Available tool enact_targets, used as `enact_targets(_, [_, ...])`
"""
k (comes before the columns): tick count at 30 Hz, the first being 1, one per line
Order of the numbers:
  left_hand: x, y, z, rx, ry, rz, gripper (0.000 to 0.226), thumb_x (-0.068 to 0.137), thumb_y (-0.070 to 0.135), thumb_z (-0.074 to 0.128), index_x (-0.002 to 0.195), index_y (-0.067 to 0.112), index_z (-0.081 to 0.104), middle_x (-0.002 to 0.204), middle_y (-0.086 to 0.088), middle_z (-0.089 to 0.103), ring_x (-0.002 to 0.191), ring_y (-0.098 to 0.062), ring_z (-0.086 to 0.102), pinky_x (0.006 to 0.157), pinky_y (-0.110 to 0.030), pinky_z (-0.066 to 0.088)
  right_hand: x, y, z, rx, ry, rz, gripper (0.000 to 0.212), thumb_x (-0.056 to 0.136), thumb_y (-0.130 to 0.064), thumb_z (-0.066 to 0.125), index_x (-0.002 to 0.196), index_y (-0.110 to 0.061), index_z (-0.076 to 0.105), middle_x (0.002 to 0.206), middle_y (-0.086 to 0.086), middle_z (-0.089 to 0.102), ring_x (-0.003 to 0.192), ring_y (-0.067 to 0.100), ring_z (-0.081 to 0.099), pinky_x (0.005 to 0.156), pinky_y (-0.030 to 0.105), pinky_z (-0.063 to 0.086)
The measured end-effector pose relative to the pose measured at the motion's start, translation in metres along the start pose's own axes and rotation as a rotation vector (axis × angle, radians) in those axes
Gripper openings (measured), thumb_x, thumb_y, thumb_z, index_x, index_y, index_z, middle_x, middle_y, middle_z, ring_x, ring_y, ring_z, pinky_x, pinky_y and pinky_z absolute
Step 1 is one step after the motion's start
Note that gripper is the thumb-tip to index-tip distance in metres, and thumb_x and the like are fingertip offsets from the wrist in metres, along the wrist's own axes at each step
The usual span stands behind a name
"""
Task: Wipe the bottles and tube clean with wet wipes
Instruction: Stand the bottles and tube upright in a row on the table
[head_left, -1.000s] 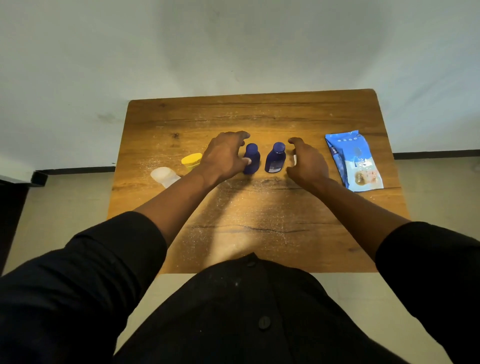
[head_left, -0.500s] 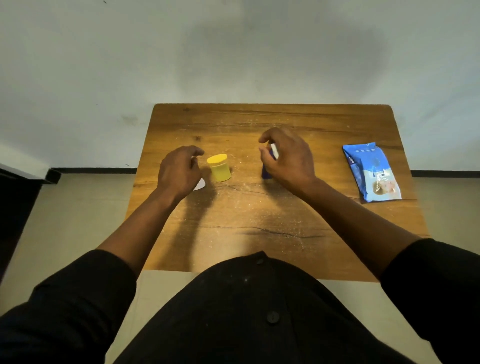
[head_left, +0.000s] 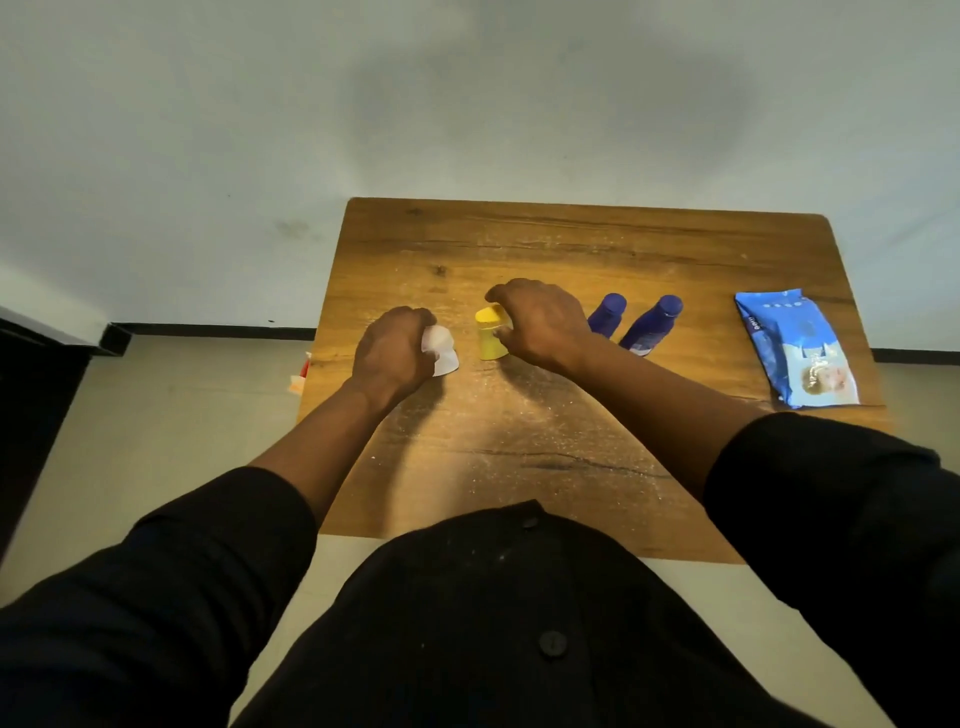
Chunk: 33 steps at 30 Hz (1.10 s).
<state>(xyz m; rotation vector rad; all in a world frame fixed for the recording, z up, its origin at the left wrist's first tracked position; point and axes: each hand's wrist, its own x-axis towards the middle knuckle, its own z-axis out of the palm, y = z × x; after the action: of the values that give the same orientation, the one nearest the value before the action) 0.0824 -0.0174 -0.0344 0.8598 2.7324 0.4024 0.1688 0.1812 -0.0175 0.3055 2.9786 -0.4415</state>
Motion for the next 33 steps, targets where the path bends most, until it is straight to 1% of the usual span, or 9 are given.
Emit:
enact_targets(4, [0.006, -0.008, -0.004, -0.028, -0.011, 0.015, 0.033, 0.078, 0.025, 0.077, 0.111, 0.020, 0.075, 0.107, -0.006, 0.076, 0.097, -0.031, 0.069, 0.076, -0.035, 0.055, 0.012, -0.005, 0.005, -0.042, -0.006, 0.026, 0.034, 0.097, -0.034, 0.067, 0.128, -0.021, 0.062, 0.122, 0.007, 0.069, 0.107, 0.035, 0.065, 0.077, 0.041, 0.053])
enact_targets(7, [0.014, -0.011, -0.008, -0.044, -0.021, 0.021, 0.031, 0.079, 0.027, 0.078, 0.110, 0.024, 0.076, 0.107, -0.004, 0.077, 0.096, -0.029, 0.069, 0.077, -0.034, 0.056, 0.018, -0.007, 0.006, -0.039, 0.008, 0.048, 0.040, 0.099, -0.035, 0.063, 0.133, -0.024, 0.047, 0.110, 0.010, 0.070, 0.094, 0.038, 0.066, 0.065, 0.039, 0.047])
enact_targets(10, [0.025, -0.015, -0.012, -0.048, -0.002, 0.032, 0.032, 0.081, 0.027, 0.078, 0.113, 0.023, 0.076, 0.110, -0.005, 0.077, 0.098, -0.029, 0.069, 0.077, -0.033, 0.054, 0.021, -0.005, 0.002, -0.023, 0.030, 0.071, 0.030, 0.105, -0.031, 0.050, 0.132, -0.031, 0.037, 0.098, 0.011, 0.067, 0.081, 0.038, 0.061, 0.061, 0.039, 0.042])
enact_targets(13, [0.037, -0.019, -0.015, -0.061, 0.007, 0.033, 0.033, 0.081, 0.028, 0.077, 0.114, 0.023, 0.076, 0.111, -0.005, 0.077, 0.099, -0.030, 0.069, 0.078, -0.034, 0.054, 0.024, 0.003, -0.010, 0.018, 0.016, 0.093, 0.020, 0.108, -0.035, 0.045, 0.124, -0.032, 0.055, 0.107, 0.010, 0.070, 0.092, 0.038, 0.063, 0.066, 0.037, 0.040])
enact_targets(16, [0.046, -0.021, -0.016, -0.079, 0.015, 0.053, 0.032, 0.081, 0.025, 0.077, 0.113, 0.022, 0.077, 0.112, -0.006, 0.077, 0.101, -0.031, 0.069, 0.079, -0.036, 0.054, 0.027, 0.013, -0.027, 0.087, 0.016, 0.129, 0.028, 0.099, -0.048, 0.064, 0.119, -0.031, 0.071, 0.121, 0.001, 0.072, 0.111, 0.029, 0.064, 0.073, 0.032, 0.038])
enact_targets(19, [0.055, -0.018, -0.018, -0.101, 0.028, 0.069, 0.032, 0.081, 0.025, 0.078, 0.113, 0.021, 0.077, 0.111, -0.005, 0.077, 0.102, -0.030, 0.070, 0.080, -0.036, 0.055, 0.029, 0.017, -0.039, 0.125, -0.065, 0.159, 0.049, 0.082, -0.047, 0.084, 0.126, -0.030, 0.070, 0.127, -0.001, 0.070, 0.114, 0.026, 0.063, 0.078, 0.032, 0.043])
enact_targets(23, [0.064, -0.010, -0.017, -0.124, 0.024, 0.091, 0.032, 0.081, 0.025, 0.078, 0.113, 0.019, 0.076, 0.111, -0.006, 0.077, 0.102, -0.030, 0.069, 0.076, -0.033, 0.051, 0.035, 0.026, -0.037, 0.094, 0.015, 0.219, 0.042, 0.085, -0.019, 0.077, 0.124, -0.032, 0.071, 0.131, 0.000, 0.070, 0.116, 0.030, 0.064, 0.077, 0.031, 0.043])
enact_targets(28, [0.074, 0.001, -0.012, -0.123, 0.002, 0.116, 0.033, 0.083, 0.023, 0.076, 0.116, 0.020, 0.076, 0.114, -0.006, 0.076, 0.105, -0.031, 0.069, 0.081, -0.033, 0.052, 0.036, 0.032, -0.031, 0.024, 0.056, 0.208, 0.039, 0.091, -0.045, 0.078, 0.126, -0.029, 0.073, 0.128, -0.002, 0.072, 0.113, 0.025, 0.065, 0.072, 0.030, 0.041])
enact_targets(33, [0.080, 0.012, -0.006, -0.104, -0.029, 0.107, 0.042, 0.084, 0.025, 0.077, 0.125, 0.023, 0.073, 0.123, -0.005, 0.074, 0.112, -0.030, 0.068, 0.089, -0.035, 0.053, 0.036, 0.040, -0.024, 0.053, 0.041, 0.226, 0.043, 0.087, -0.051, 0.080, 0.122, -0.028, 0.077, 0.120, -0.003, 0.074, 0.106, 0.020, 0.065, 0.070, 0.030, 0.040])
